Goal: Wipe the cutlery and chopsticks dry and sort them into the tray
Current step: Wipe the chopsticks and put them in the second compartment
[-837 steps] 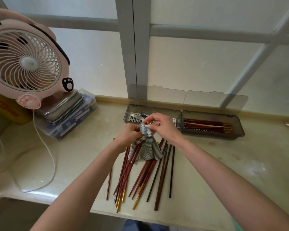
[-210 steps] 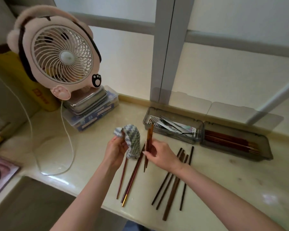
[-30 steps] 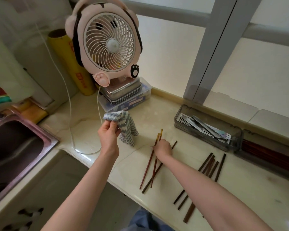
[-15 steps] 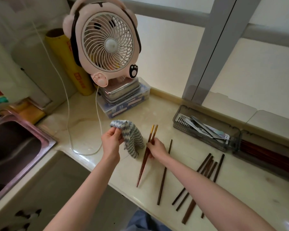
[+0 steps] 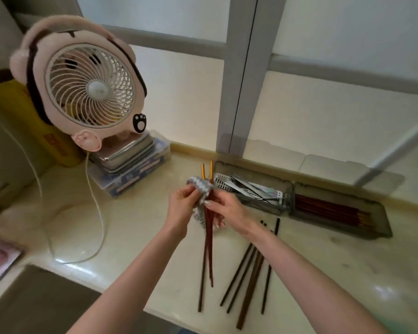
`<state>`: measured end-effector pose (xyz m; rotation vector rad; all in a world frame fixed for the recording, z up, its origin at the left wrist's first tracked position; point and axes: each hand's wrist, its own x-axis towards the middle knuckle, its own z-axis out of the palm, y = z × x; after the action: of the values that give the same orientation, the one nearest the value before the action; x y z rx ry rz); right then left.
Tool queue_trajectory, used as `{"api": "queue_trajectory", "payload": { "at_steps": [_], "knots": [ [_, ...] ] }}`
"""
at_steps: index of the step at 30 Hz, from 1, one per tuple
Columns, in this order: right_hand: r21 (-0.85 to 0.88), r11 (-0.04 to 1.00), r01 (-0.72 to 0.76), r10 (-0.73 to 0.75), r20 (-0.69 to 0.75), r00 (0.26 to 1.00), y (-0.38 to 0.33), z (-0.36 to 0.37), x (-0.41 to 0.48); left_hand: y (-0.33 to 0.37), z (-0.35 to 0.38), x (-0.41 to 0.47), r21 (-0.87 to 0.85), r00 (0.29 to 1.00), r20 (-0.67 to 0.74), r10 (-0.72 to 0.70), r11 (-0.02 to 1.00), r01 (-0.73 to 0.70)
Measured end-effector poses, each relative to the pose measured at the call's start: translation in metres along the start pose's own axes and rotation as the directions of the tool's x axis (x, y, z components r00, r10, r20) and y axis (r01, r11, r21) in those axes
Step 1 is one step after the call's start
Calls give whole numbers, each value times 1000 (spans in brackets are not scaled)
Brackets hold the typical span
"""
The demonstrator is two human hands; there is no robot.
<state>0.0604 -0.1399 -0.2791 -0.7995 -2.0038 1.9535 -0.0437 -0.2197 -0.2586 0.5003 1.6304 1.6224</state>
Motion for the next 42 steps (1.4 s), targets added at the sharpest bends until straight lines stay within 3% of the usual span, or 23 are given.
{"api": "queue_trajectory", "payload": {
  "at_steps": [6,11,21,26,31,36,42],
  "knots": [
    [143,985,-95,92,27,995,2,-32,-29,-4,37,2,-4,987,157,-30,1000,31],
    [65,990,-129,134,-80,988,6,-50,-51,-11,61,5,-52,966,243,-83,994,99],
    [-38,989,-142,138,-108,985,18,-55,-74,3,89,26,-196,978,180,-101,971,136],
    [134,983,-129,150,-167,974,14,-58,-69,-15,93,7,-102,955,279,-99,986,132],
    [195,967,-166,211,-245,946,20,-52,-67,-22,85,4,-47,935,347,-80,994,102],
    [168,970,-176,213,-234,949,19,-54,-69,-21,78,9,-24,950,276,-147,987,159],
    [80,979,-186,196,-158,968,15,-50,-69,-9,83,22,-138,982,129,-136,978,154]
  ]
}}
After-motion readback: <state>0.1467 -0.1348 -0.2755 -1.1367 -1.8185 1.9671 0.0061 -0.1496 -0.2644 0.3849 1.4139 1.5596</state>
